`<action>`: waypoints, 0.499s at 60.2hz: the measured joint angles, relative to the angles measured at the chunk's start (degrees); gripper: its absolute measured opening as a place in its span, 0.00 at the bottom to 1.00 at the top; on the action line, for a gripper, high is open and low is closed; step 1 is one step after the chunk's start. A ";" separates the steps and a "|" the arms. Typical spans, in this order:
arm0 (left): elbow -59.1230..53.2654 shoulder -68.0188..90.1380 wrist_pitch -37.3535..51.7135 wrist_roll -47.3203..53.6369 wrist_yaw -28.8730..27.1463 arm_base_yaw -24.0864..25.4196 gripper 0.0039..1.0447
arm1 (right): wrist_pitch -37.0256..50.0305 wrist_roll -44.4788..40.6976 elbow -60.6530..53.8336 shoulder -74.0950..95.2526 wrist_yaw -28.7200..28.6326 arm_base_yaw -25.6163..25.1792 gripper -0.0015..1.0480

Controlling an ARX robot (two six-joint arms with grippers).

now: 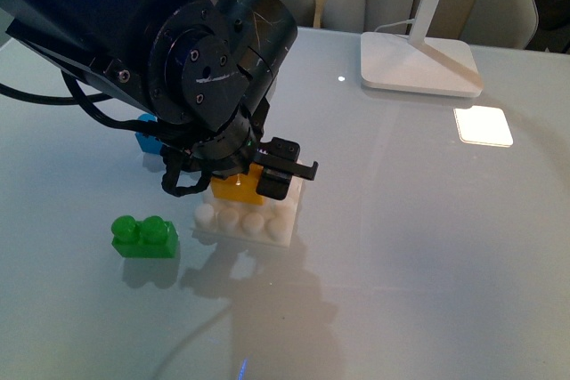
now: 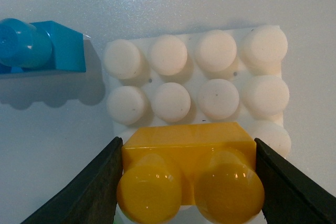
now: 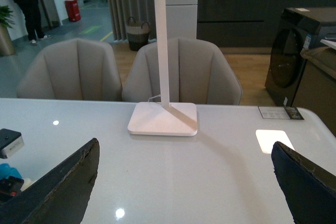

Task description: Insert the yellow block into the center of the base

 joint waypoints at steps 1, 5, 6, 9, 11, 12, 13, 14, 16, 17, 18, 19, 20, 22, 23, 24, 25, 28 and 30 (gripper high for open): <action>0.02 0.07 -0.02 0.00 0.00 -0.04 0.60 | 0.00 0.00 0.00 0.00 0.00 0.00 0.92; 0.37 0.39 -0.39 -0.02 0.00 -0.26 0.60 | 0.00 0.00 0.00 0.00 0.00 0.00 0.92; 0.42 0.44 -0.39 -0.04 0.00 -0.28 0.60 | 0.00 0.00 0.00 0.00 0.00 0.00 0.92; 0.59 0.63 -0.48 -0.09 -0.04 -0.35 0.60 | 0.00 0.00 0.00 0.00 0.00 0.00 0.92; 0.66 0.79 -0.59 -0.13 -0.17 -0.39 0.60 | 0.00 0.00 0.00 0.00 0.00 0.00 0.92; 0.68 0.85 -0.66 -0.15 -0.22 -0.44 0.60 | 0.00 0.00 0.00 0.00 0.00 0.00 0.92; 0.68 0.87 -0.72 -0.17 -0.22 -0.44 0.60 | 0.00 0.00 0.00 0.00 0.00 0.00 0.92; 0.70 0.90 -0.79 -0.20 -0.22 -0.46 0.60 | 0.00 0.00 0.00 0.00 0.00 0.00 0.92; 0.72 0.92 -0.87 -0.20 -0.22 -0.50 0.60 | 0.00 0.00 0.00 0.00 0.02 0.00 0.92; 0.74 0.92 -0.87 -0.20 -0.26 -0.52 0.60 | 0.00 0.00 0.00 0.00 0.00 0.00 0.92; 0.74 0.92 -0.90 -0.20 -0.35 -0.55 0.60 | 0.00 0.00 0.00 0.00 0.00 0.00 0.92; 0.77 0.92 -0.94 -0.22 -0.35 -0.55 0.60 | 0.00 0.00 0.00 0.00 0.00 0.00 0.92; 0.81 0.94 -1.07 -0.22 -0.37 -0.55 0.60 | 0.00 0.00 0.00 0.00 0.00 0.00 0.92; 0.85 0.96 -1.14 -0.20 -0.42 -0.55 0.60 | 0.00 0.00 0.00 0.00 0.00 0.00 0.92; 0.87 0.98 -1.14 -0.20 -0.42 -0.55 0.60 | 0.00 0.00 0.00 0.00 0.00 0.00 0.92; 0.87 0.98 -1.14 -0.20 -0.42 -0.55 0.60 | 0.00 0.00 0.00 0.00 0.00 0.00 0.92; 0.92 1.05 -1.14 -0.20 -0.44 -0.55 0.60 | 0.00 0.00 0.00 0.00 0.00 0.00 0.92; 1.01 1.14 -1.14 -0.20 -0.55 -0.59 0.60 | 0.00 0.00 0.00 0.00 0.00 0.00 0.92; 1.09 1.27 -1.14 -0.22 -0.61 -0.61 0.60 | 0.00 0.00 0.00 0.00 0.00 0.00 0.92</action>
